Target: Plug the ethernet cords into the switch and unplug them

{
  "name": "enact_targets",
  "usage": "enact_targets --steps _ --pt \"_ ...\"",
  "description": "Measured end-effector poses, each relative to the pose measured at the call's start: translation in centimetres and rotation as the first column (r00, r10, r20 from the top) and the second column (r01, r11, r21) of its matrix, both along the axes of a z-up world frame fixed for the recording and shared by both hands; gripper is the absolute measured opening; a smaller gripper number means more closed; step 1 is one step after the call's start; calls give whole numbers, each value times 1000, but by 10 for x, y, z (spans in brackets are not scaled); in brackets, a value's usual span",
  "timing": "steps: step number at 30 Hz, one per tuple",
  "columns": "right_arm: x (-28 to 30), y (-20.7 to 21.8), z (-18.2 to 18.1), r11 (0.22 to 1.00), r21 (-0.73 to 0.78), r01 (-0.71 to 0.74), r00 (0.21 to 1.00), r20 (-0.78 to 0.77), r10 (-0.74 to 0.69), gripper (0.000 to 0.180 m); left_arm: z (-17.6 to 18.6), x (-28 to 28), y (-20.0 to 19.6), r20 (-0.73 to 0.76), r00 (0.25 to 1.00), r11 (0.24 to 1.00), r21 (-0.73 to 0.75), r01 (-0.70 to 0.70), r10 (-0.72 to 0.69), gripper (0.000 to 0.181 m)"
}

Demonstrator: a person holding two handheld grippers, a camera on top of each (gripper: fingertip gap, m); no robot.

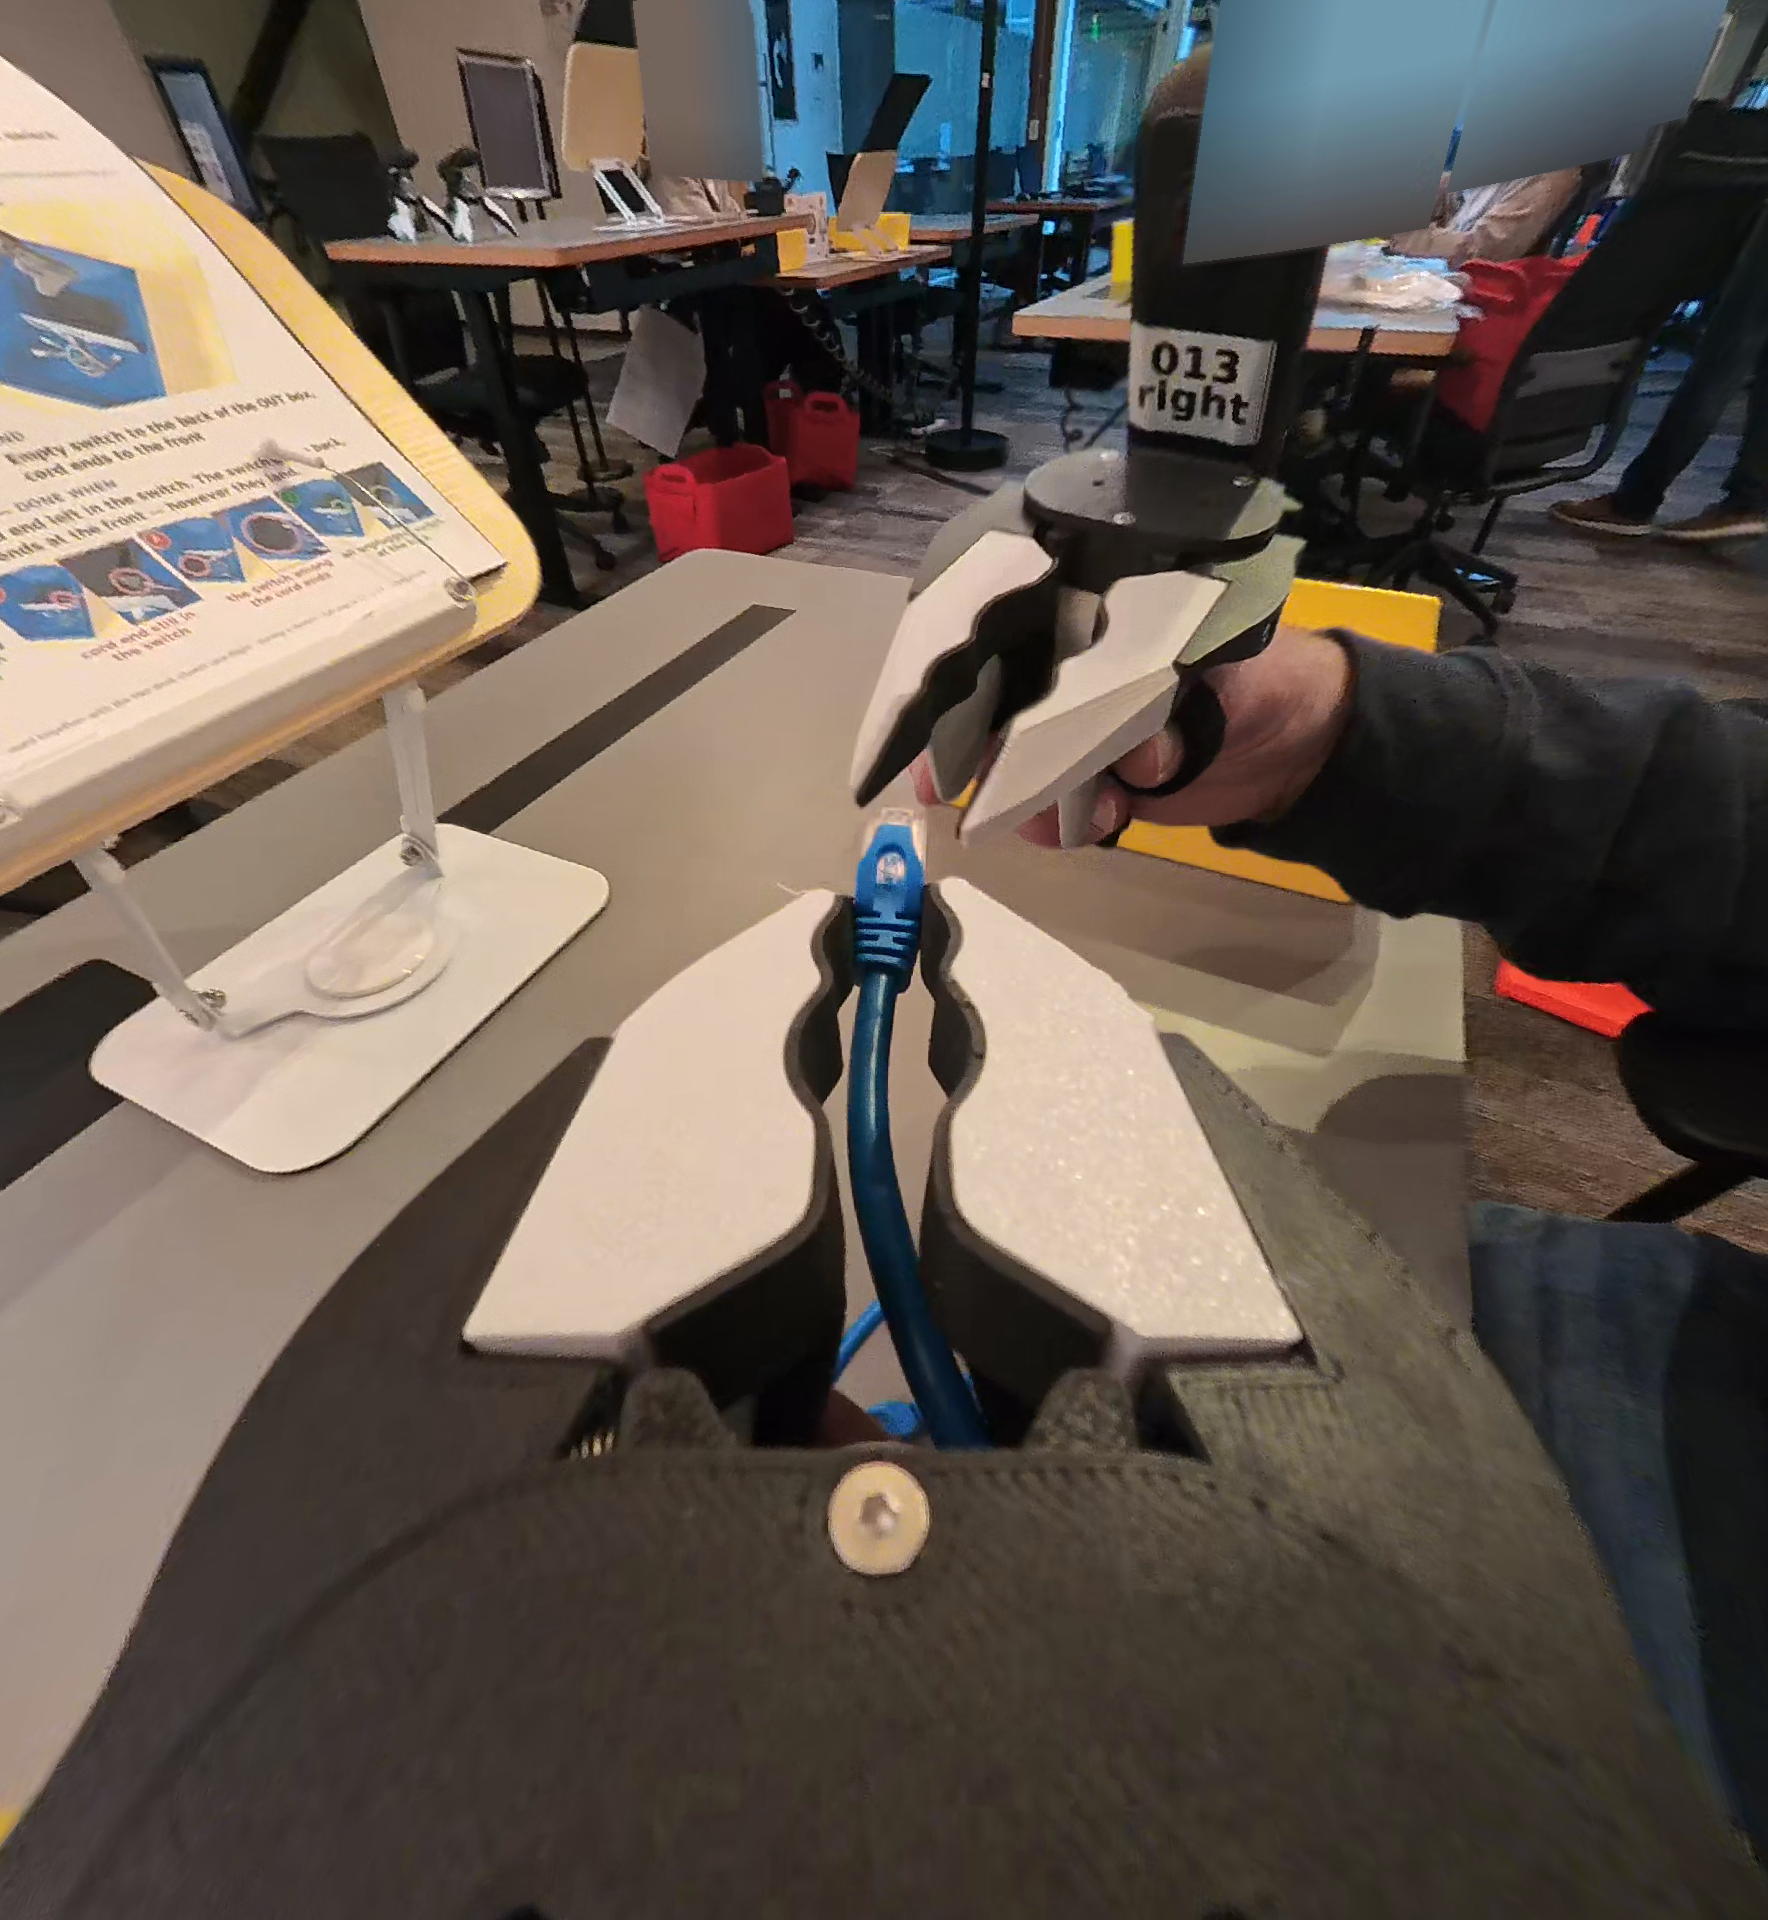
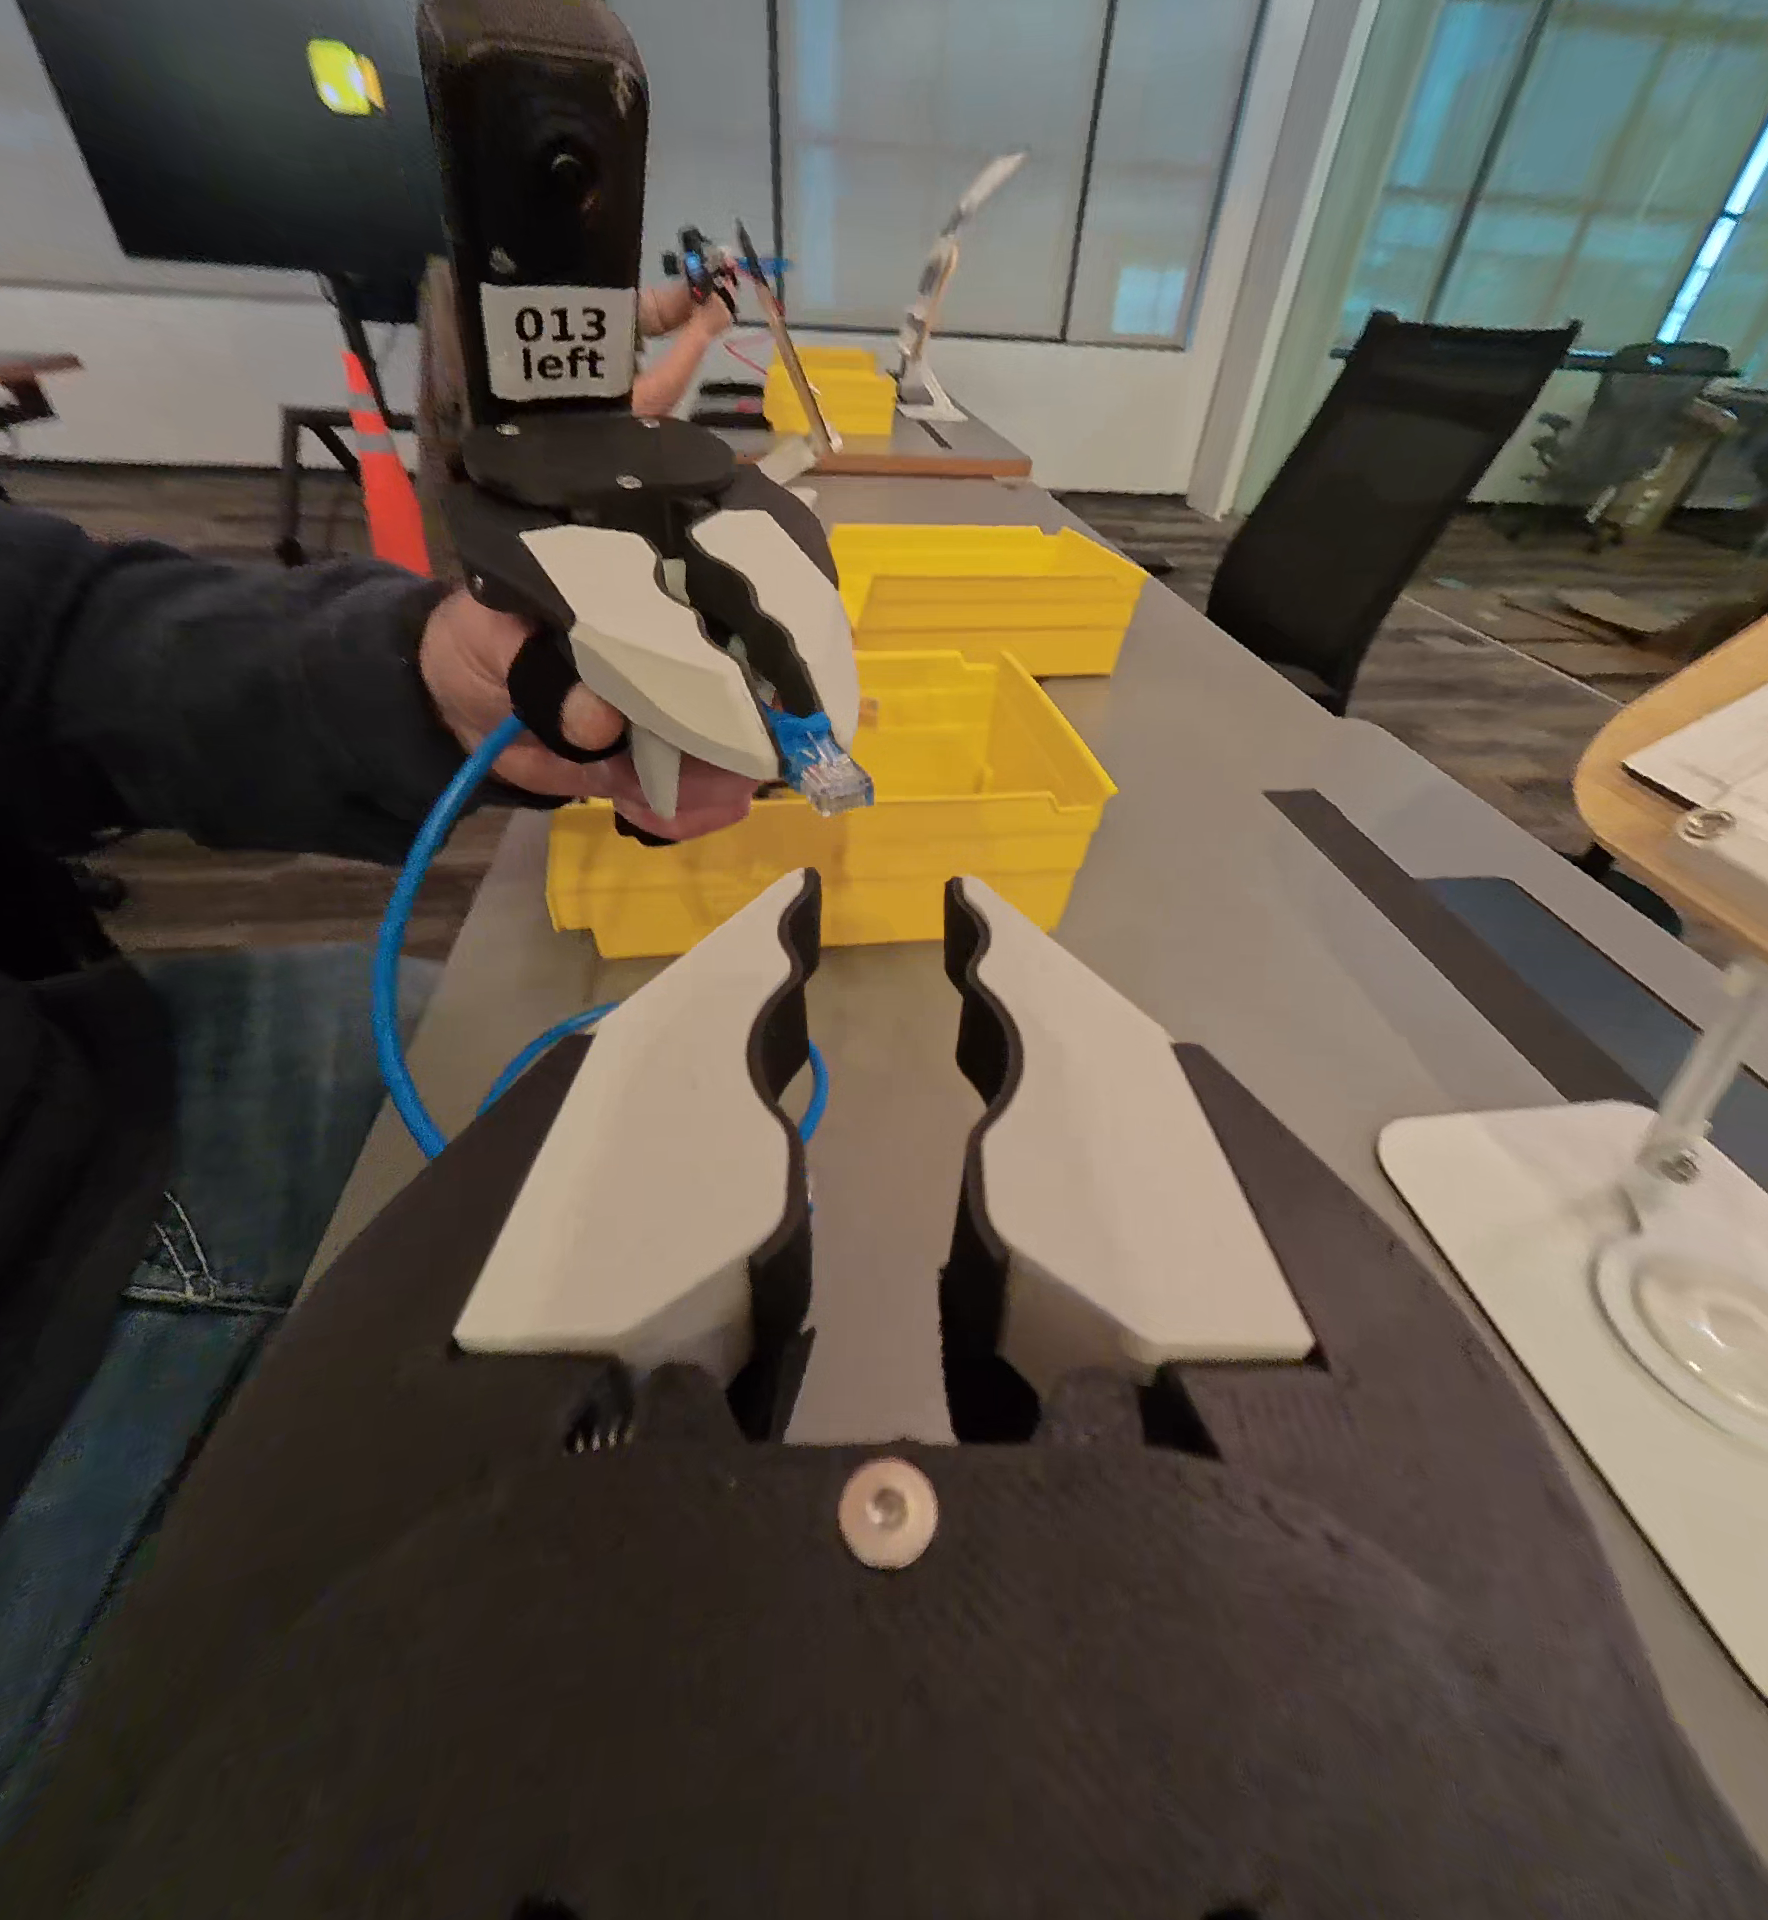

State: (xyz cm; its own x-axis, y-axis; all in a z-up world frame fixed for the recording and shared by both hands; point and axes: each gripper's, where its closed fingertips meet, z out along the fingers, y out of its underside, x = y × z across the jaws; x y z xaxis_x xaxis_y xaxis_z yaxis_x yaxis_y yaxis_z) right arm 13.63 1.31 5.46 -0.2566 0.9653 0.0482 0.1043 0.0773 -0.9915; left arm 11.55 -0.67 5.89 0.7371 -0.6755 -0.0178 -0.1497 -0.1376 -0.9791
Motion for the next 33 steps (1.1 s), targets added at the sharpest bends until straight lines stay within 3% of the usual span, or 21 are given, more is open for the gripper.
enact_targets --steps 6,10,14,19,22,28,33 --pt "16 6 -33 984 140 107 969 205 -134 32 2 1 -11 67 989 991 -29 133 -130 12" --pt "28 2 -44 973 184 141 952 245 -184 21 4 -9 -12 36 990 990 -17 138 -137 12" --pt "37 1 -64 970 173 174 924 312 -221 35 12 -15 -20 135 969 976 -40 213 -205 12" --pt "47 -4 -83 958 214 189 896 362 -258 36 26 -26 -32 256 920 946 -53 319 -296 12" --pt "50 -5 -90 960 198 196 891 372 -259 41 30 -36 -30 284 914 948 -48 315 -289 12" --pt "66 2 -129 946 252 202 815 493 -305 63 17 -42 -25 152 963 966 -98 238 -222 12" --pt "78 -1 -174 950 257 177 737 605 -301 69 9 -40 -24 116 970 968 -112 225 -212 12"
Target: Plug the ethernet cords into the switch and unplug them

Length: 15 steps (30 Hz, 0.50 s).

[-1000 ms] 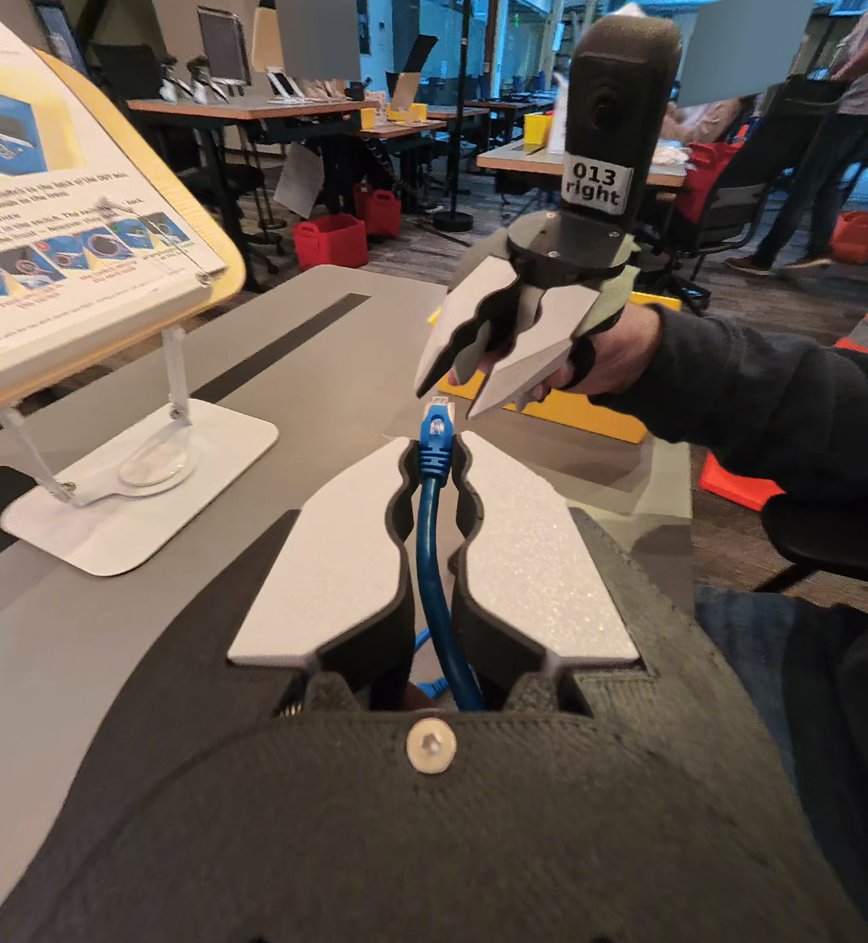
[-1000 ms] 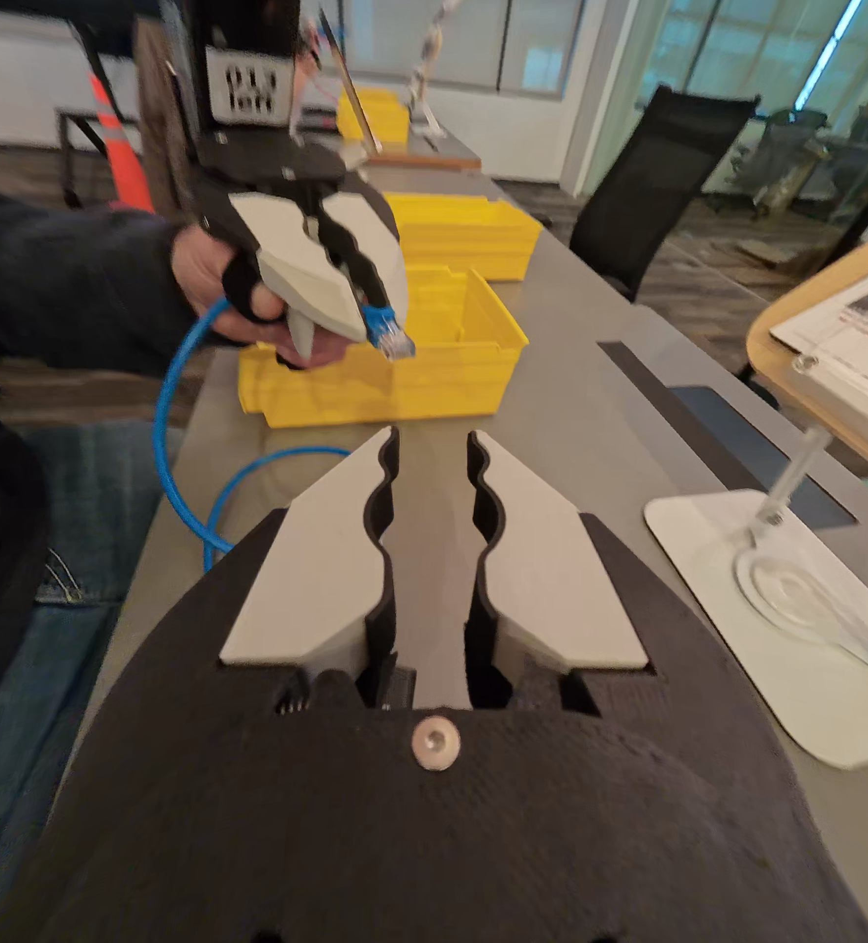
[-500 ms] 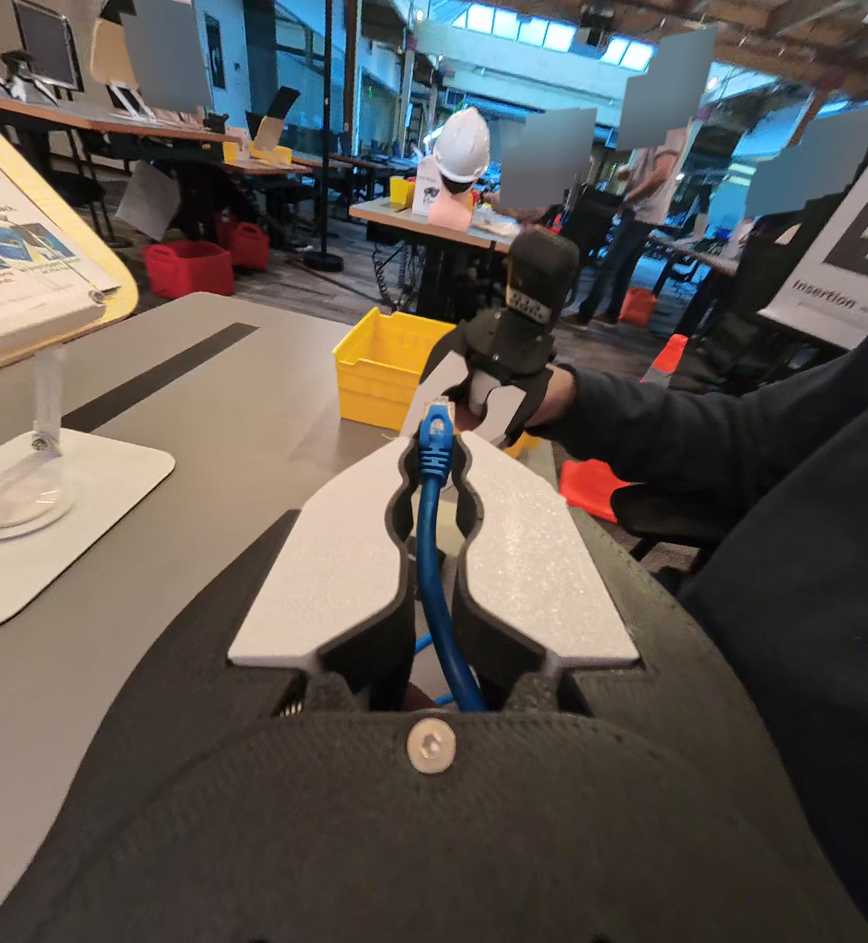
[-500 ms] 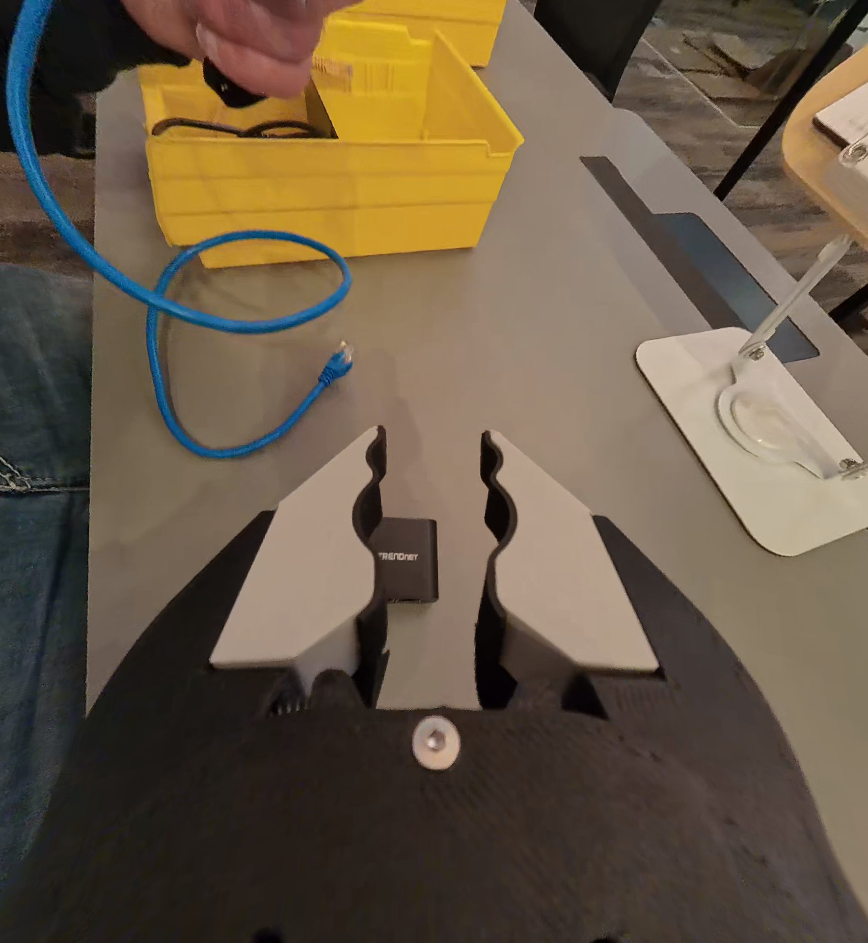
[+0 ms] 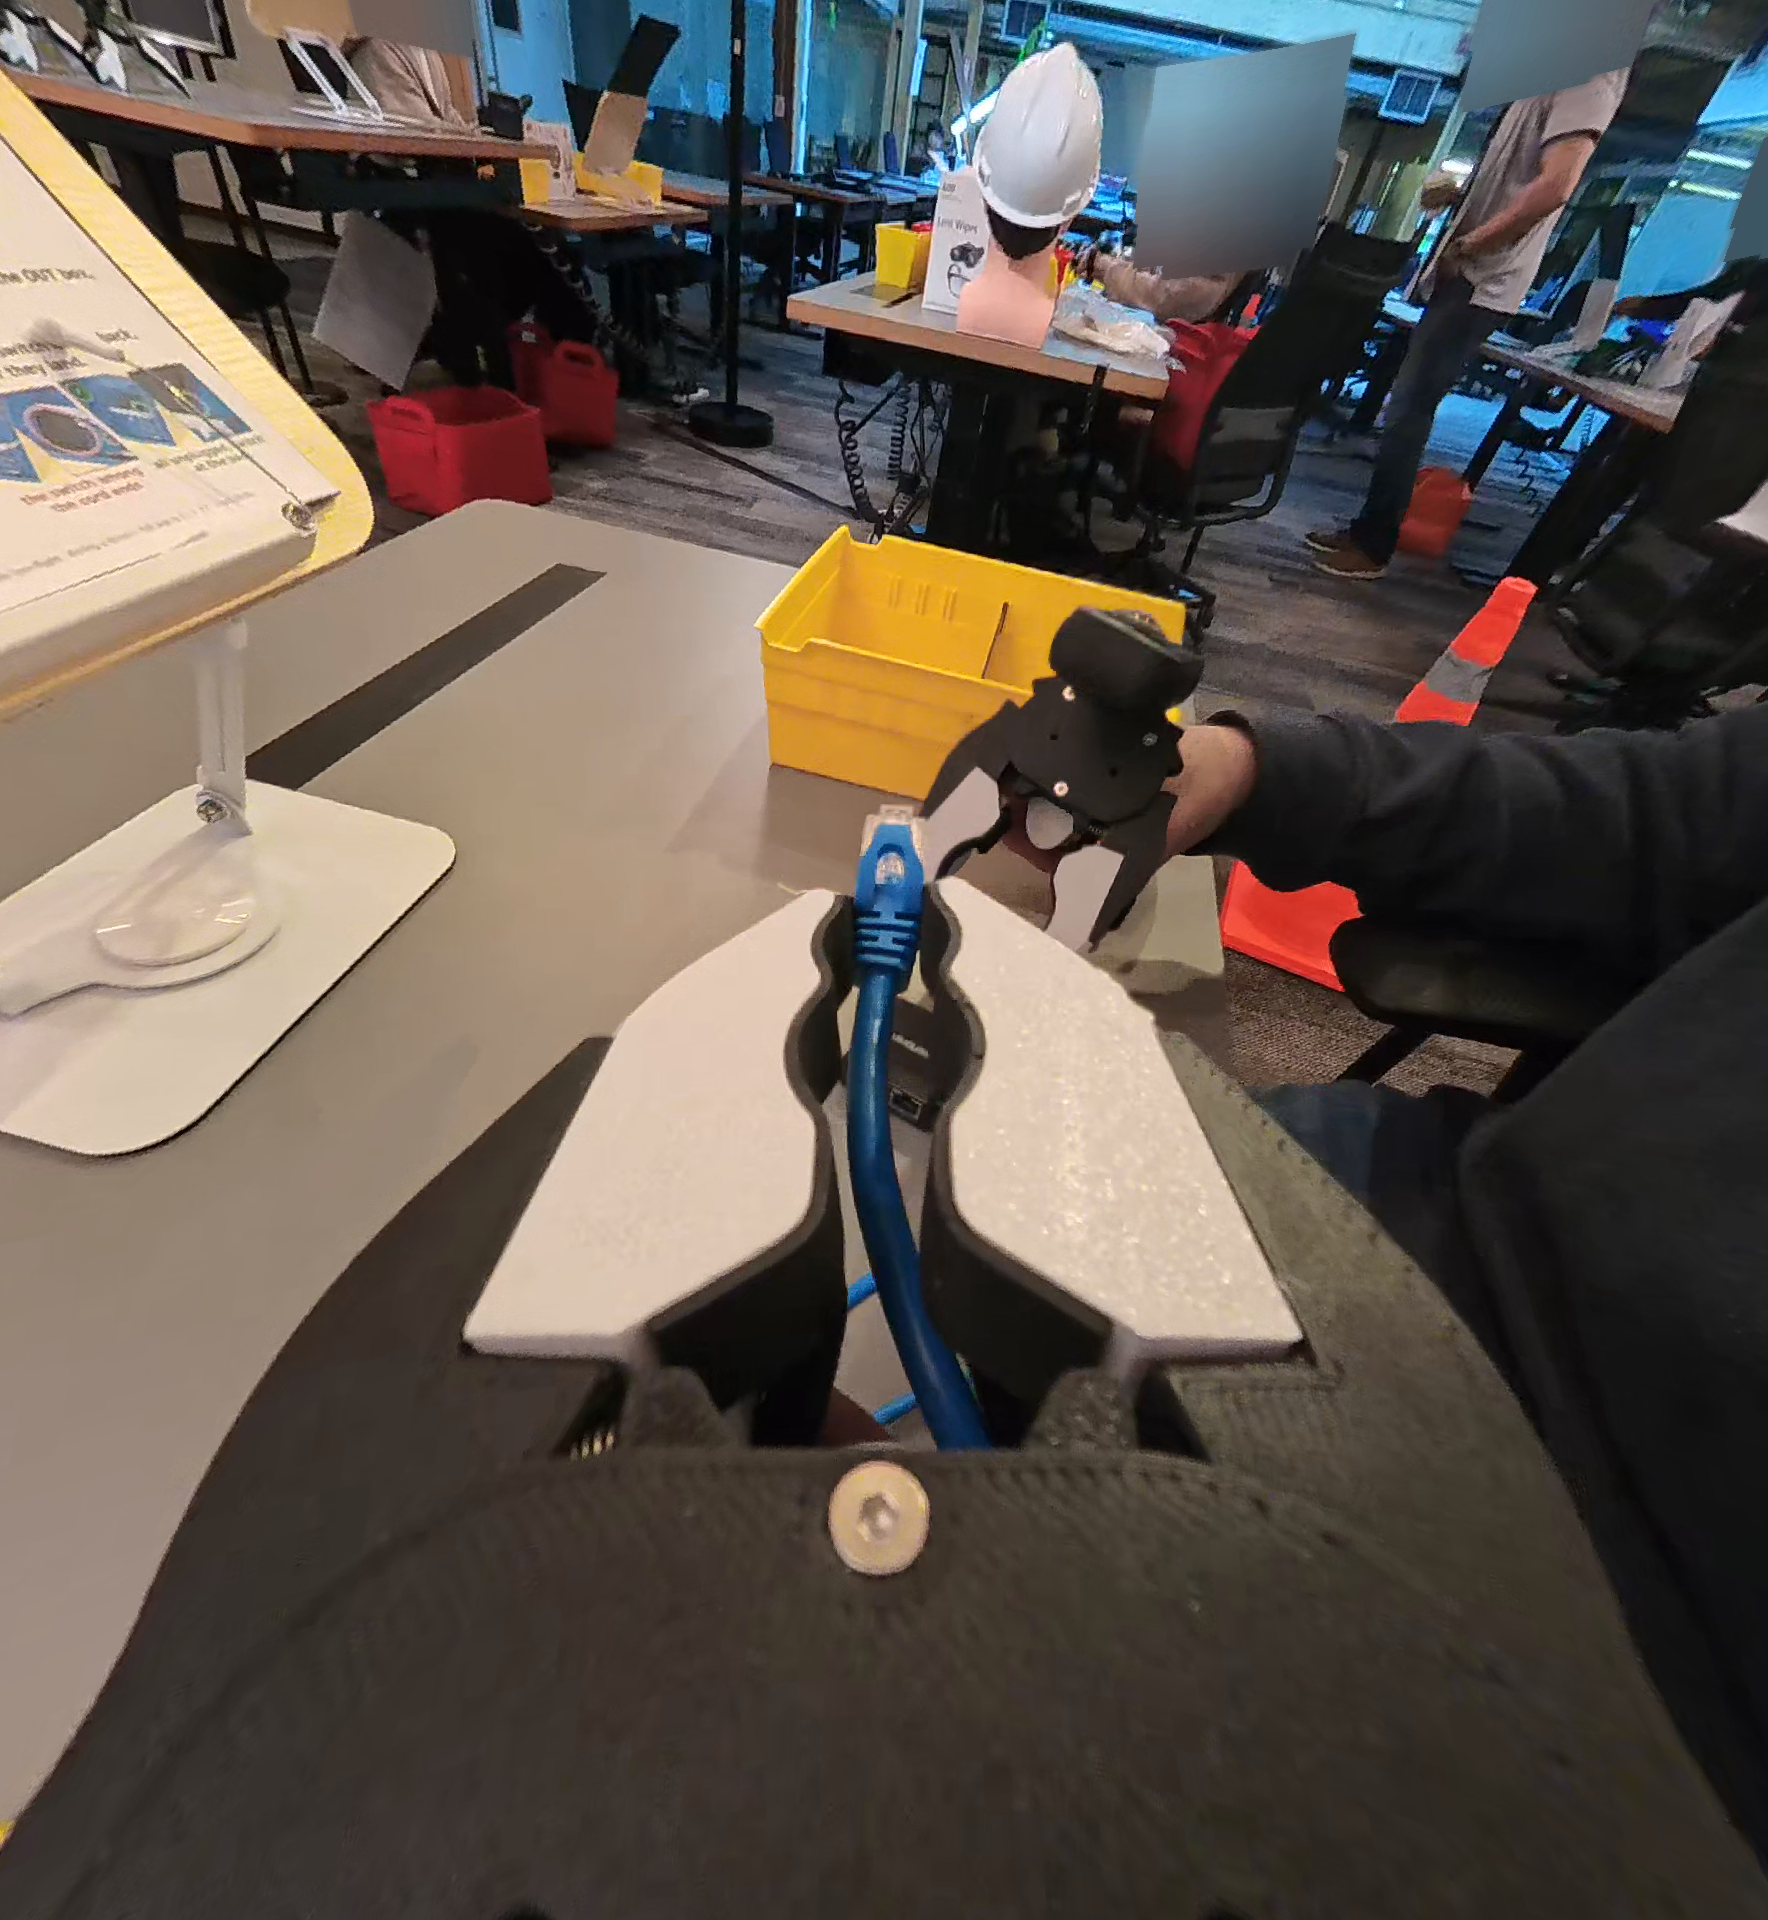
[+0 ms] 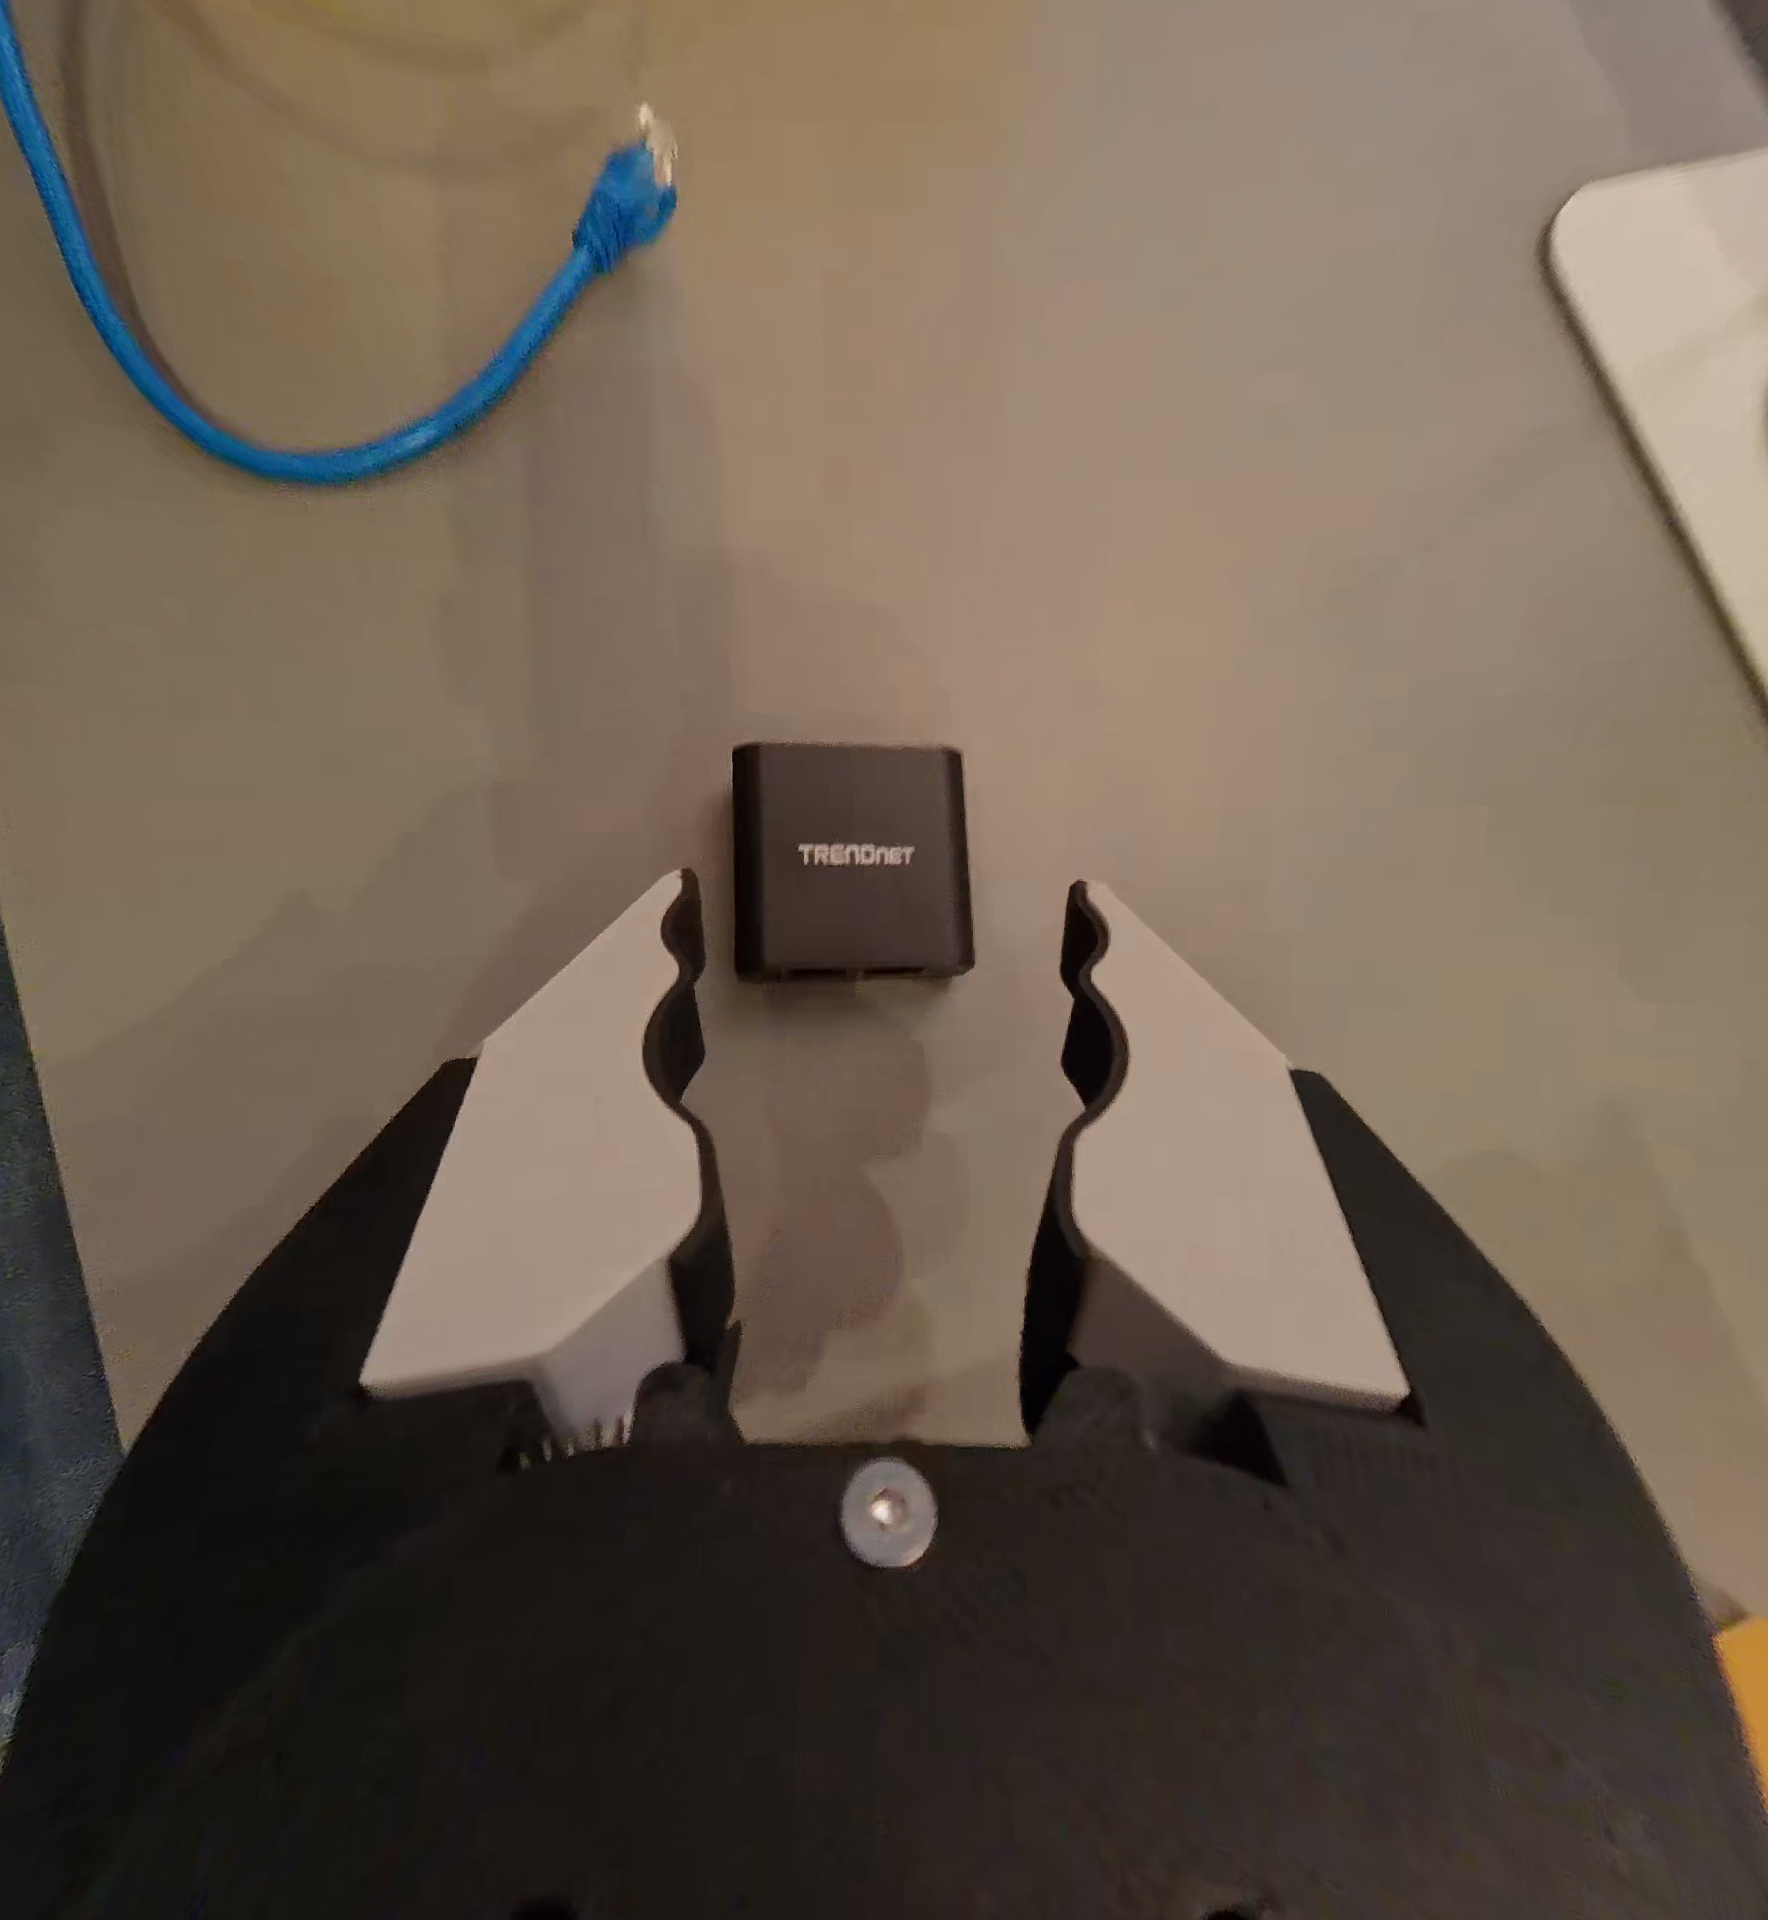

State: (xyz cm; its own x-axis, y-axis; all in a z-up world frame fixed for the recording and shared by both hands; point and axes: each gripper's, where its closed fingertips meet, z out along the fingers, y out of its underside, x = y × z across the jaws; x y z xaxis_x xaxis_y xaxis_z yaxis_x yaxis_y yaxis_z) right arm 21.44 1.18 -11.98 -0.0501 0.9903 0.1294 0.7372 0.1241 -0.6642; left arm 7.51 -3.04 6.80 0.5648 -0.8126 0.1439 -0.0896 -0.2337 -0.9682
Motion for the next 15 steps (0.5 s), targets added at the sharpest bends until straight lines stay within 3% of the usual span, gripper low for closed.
enact_targets --steps 6,9,15 --pt "-2 -3 -35 1000 -16 -16 997 72 17 74 -8 -1 3 -4 1000 1000 -12 -7 7 12" --pt "-9 -2 -37 999 -41 -27 999 26 28 57 -13 0 4 -15 1000 1000 -19 -8 8 12" --pt "-15 -5 -23 990 -120 -77 991 -120 63 56 -18 3 5 -19 1000 1000 -29 -5 4 12"
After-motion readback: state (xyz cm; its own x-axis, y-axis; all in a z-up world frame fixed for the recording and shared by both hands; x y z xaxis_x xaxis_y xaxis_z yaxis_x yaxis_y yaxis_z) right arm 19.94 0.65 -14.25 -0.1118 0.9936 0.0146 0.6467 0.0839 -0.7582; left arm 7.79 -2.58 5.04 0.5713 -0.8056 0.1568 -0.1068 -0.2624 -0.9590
